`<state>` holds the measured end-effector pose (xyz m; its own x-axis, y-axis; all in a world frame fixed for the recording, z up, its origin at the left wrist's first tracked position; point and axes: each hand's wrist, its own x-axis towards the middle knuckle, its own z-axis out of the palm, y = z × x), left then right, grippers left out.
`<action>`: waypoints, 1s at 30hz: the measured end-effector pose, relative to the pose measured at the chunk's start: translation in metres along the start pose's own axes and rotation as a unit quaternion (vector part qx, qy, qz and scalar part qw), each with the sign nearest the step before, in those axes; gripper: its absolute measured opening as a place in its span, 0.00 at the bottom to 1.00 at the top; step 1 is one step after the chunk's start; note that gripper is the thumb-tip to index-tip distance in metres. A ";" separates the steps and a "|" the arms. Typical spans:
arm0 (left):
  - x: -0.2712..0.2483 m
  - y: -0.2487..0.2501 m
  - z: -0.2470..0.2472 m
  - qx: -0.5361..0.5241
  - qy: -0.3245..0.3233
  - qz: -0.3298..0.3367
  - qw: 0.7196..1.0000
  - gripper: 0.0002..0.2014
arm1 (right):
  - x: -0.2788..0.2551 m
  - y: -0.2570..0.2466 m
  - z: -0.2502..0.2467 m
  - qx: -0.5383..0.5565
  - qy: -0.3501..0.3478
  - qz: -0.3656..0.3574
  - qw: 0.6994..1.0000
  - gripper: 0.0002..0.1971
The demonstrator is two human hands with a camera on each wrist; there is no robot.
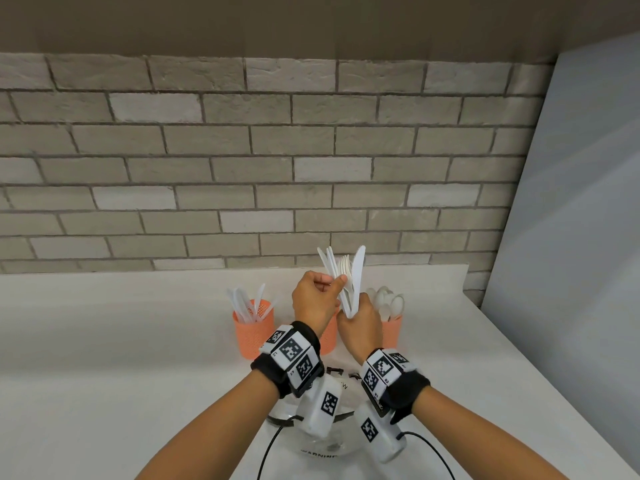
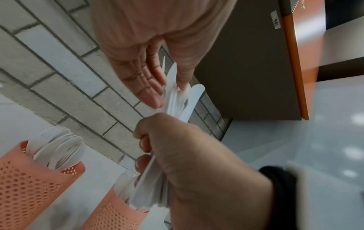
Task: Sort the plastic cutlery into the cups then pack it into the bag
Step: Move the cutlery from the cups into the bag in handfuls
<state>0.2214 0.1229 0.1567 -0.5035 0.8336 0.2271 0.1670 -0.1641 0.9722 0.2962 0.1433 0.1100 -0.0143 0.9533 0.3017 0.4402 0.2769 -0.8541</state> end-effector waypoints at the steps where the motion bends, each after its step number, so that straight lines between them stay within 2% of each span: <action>1: 0.001 -0.001 0.001 0.009 -0.003 -0.002 1.000 0.09 | 0.000 0.000 0.000 -0.003 0.000 0.000 1.000 0.10; 9: 0.011 -0.006 0.000 0.105 -0.007 0.005 0.994 0.09 | -0.003 0.004 -0.003 -0.001 -0.033 0.026 0.999 0.11; 14: 0.021 0.009 -0.006 0.060 0.028 0.048 0.997 0.10 | -0.004 0.013 0.001 0.011 -0.050 0.047 0.998 0.11; 18: 0.034 0.029 -0.017 -0.032 0.057 0.071 0.995 0.11 | -0.002 0.022 0.004 0.051 -0.046 0.060 0.996 0.09; 22: 0.040 0.027 -0.028 -0.120 0.037 0.027 0.992 0.10 | 0.002 0.024 0.006 0.117 -0.050 0.071 0.989 0.08; 25: 0.040 0.014 -0.030 -0.124 0.013 -0.001 0.992 0.07 | 0.003 0.021 0.003 0.150 -0.072 0.076 0.983 0.02; 27: 0.039 0.005 -0.030 -0.134 -0.008 -0.040 0.990 0.05 | 0.003 0.019 0.000 0.157 -0.082 0.074 0.981 0.06; 29: 0.038 -0.002 -0.029 -0.136 -0.036 -0.092 0.986 0.02 | 0.004 0.018 0.000 0.165 -0.088 0.079 0.979 0.04; 30: 0.037 -0.004 -0.029 -0.122 -0.048 -0.110 0.985 0.04 | 0.004 0.018 0.000 0.170 -0.089 0.079 0.978 0.02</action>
<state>0.1778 0.1395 0.1625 -0.4205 0.9072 0.0154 -0.1520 -0.0872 0.9845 0.3037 0.1517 0.0958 -0.1387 0.9851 0.1014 0.1256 0.1191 -0.9849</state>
